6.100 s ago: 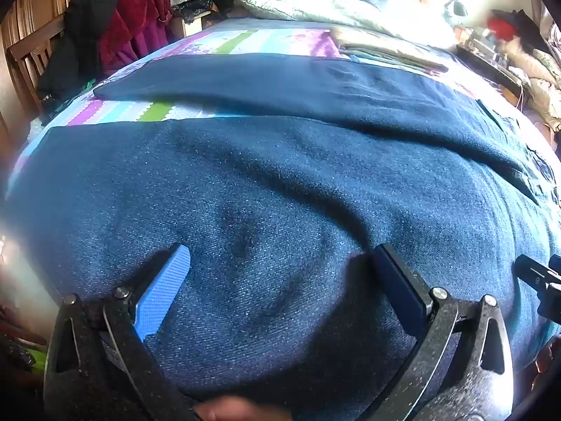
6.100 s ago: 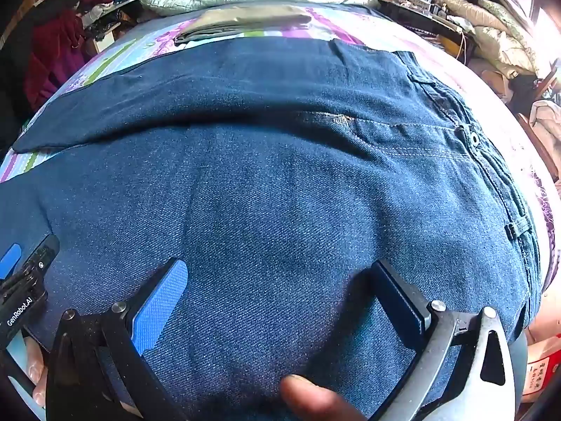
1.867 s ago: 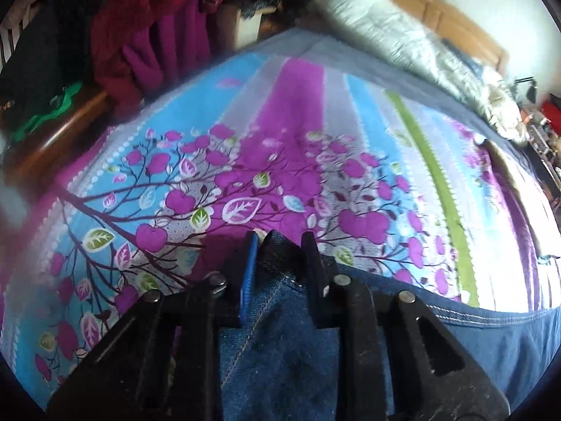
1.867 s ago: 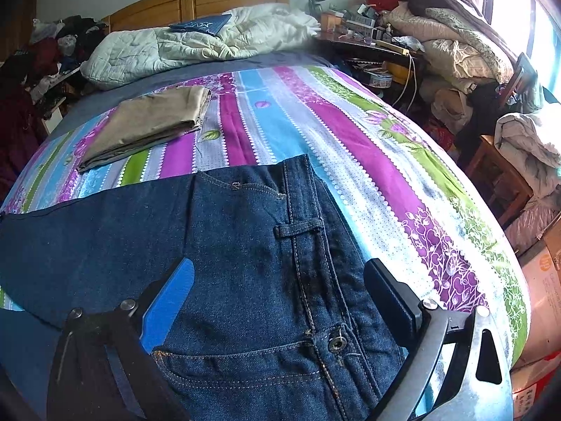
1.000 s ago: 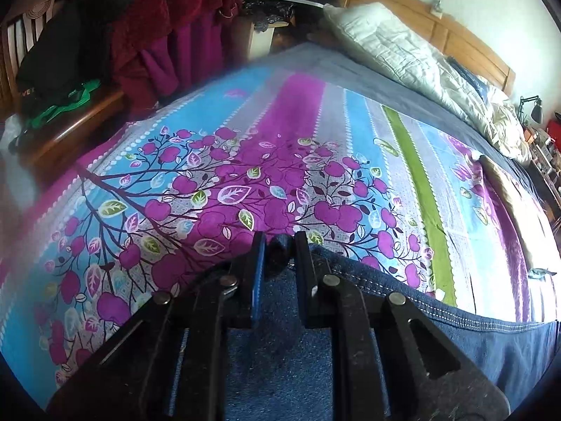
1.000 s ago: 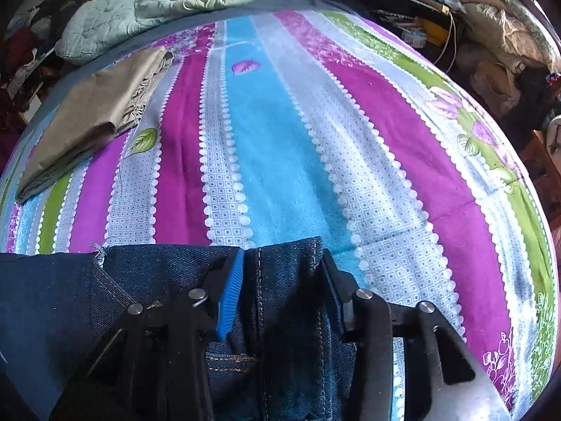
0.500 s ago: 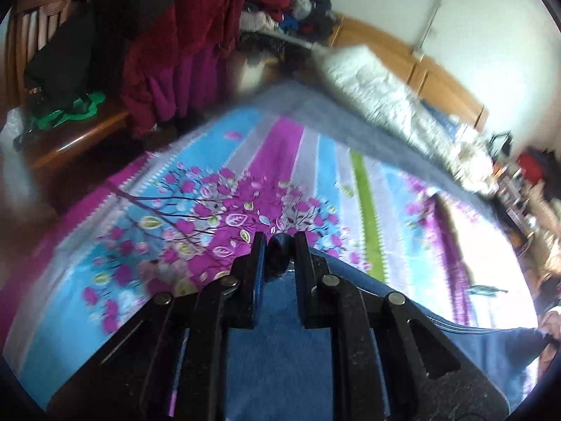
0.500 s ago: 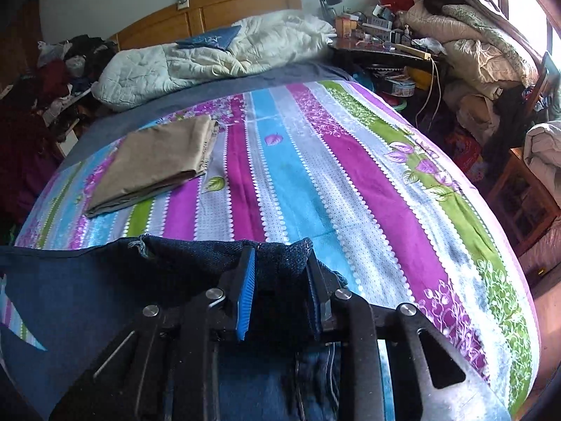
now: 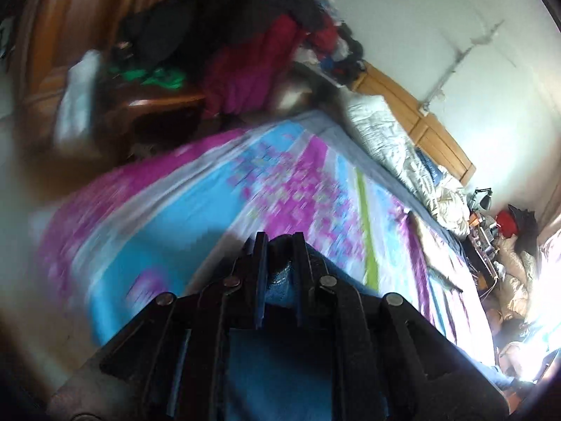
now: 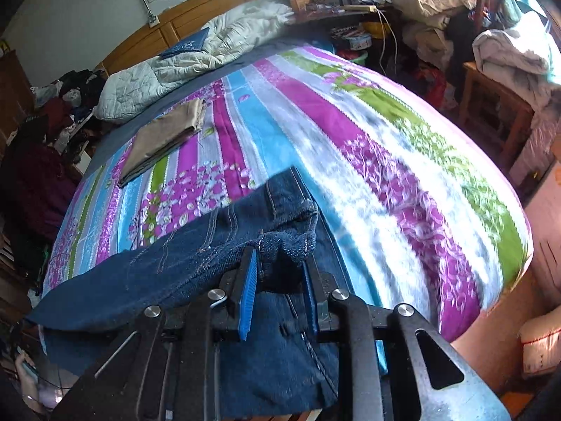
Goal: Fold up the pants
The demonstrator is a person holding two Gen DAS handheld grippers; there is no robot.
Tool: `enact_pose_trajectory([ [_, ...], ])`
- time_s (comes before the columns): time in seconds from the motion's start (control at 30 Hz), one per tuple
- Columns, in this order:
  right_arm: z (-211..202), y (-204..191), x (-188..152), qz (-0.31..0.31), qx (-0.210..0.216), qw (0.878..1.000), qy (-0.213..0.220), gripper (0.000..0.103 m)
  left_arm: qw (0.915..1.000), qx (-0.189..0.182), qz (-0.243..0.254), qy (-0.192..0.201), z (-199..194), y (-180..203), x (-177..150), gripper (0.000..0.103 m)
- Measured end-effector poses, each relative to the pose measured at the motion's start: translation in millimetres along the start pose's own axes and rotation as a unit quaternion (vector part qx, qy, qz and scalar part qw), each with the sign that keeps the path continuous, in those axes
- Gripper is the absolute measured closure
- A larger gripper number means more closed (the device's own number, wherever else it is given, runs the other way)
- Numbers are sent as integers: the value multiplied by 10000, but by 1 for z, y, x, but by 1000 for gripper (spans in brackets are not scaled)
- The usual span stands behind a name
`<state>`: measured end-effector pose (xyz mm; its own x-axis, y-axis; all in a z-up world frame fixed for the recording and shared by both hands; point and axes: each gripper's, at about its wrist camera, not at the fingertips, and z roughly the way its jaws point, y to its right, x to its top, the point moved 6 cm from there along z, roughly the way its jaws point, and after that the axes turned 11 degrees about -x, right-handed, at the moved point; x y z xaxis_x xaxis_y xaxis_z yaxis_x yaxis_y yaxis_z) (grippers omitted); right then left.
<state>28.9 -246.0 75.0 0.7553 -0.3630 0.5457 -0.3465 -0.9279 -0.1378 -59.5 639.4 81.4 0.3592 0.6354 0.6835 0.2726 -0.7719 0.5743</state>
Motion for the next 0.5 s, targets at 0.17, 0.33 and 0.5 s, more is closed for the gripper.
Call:
enact_pose_trajectory([
  [0.17,19,14,-44,69,-138,9992,-356,78,9978,161,-622,-153,-20,-43,-67,89],
  [0.33,26,39,-69,451,-163,9972,-575,54,9942,395,-998,70,-35,-55,-89,87],
  [0.5,29,46,-104,1495,633,9804,-1118,49,9839,47,-1787,-65,-33,-45,-90,81],
])
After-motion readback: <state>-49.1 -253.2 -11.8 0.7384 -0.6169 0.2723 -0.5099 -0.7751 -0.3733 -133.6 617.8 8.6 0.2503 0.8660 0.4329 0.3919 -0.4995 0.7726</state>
